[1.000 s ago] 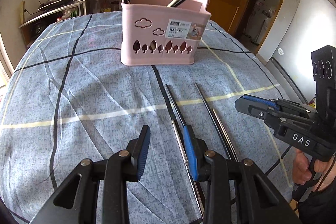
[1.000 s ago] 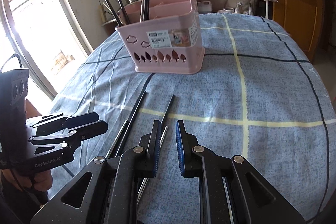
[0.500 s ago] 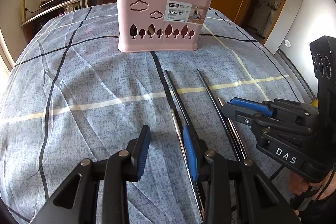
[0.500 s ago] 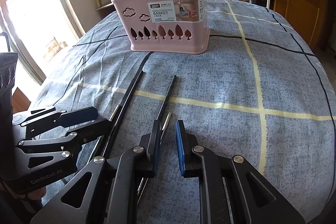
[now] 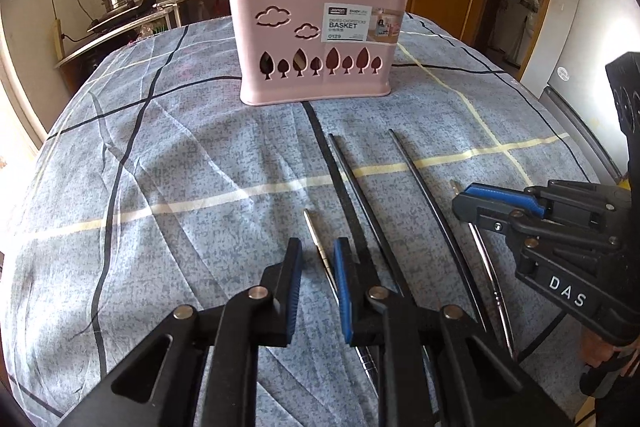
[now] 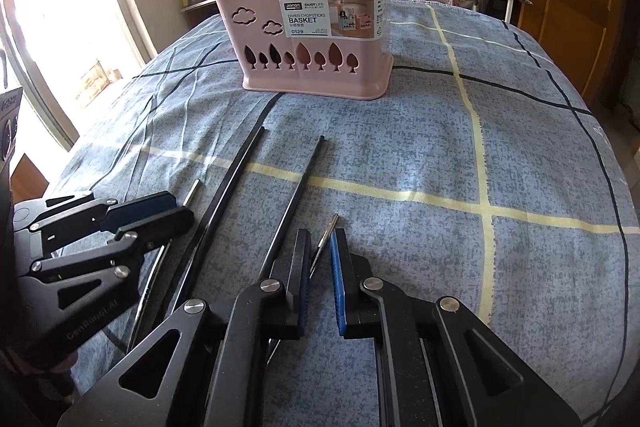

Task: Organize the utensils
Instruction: 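Lower both tools to the row and close each on a chopstick, then raise the held chopsticks with both tools and carry them over the basket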

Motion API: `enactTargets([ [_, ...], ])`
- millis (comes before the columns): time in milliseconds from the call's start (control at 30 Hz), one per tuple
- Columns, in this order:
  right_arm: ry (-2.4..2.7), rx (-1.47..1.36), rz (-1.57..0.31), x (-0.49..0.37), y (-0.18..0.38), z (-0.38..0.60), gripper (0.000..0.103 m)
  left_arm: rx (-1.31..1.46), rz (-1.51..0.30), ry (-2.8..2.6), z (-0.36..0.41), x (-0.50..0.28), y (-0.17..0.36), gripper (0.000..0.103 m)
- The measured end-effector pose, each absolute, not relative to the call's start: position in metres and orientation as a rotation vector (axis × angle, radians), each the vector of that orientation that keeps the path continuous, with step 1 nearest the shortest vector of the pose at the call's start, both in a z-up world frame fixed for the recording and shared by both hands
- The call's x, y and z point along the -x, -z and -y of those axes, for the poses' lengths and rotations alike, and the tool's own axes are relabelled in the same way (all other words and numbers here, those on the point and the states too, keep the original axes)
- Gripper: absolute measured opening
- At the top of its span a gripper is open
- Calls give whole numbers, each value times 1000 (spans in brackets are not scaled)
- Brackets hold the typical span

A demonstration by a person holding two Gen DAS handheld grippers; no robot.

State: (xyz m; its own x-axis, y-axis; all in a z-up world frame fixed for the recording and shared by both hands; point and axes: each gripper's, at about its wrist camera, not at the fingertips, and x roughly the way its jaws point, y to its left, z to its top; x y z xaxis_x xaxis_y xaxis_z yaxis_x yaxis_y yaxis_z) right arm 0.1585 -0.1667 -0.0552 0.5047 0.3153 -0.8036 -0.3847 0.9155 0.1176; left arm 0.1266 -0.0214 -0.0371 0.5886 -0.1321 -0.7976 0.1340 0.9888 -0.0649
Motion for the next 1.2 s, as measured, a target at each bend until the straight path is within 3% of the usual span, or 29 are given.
enactTargets([
  [400,-377,126,-957,-160,55,161,8,-35,-949,160,32,-134,38,15],
  [500,-377,122,-956,-161,55,162,6,-31,-947,169,33,-135,38,8],
  [733,-409,51,-960,-166,50,170,4,25,-953,208,30,-139,32,5],
  [1200,-444,-10,-768,-164,-21,187,4,49,-762,257,10,-136,-46,5],
])
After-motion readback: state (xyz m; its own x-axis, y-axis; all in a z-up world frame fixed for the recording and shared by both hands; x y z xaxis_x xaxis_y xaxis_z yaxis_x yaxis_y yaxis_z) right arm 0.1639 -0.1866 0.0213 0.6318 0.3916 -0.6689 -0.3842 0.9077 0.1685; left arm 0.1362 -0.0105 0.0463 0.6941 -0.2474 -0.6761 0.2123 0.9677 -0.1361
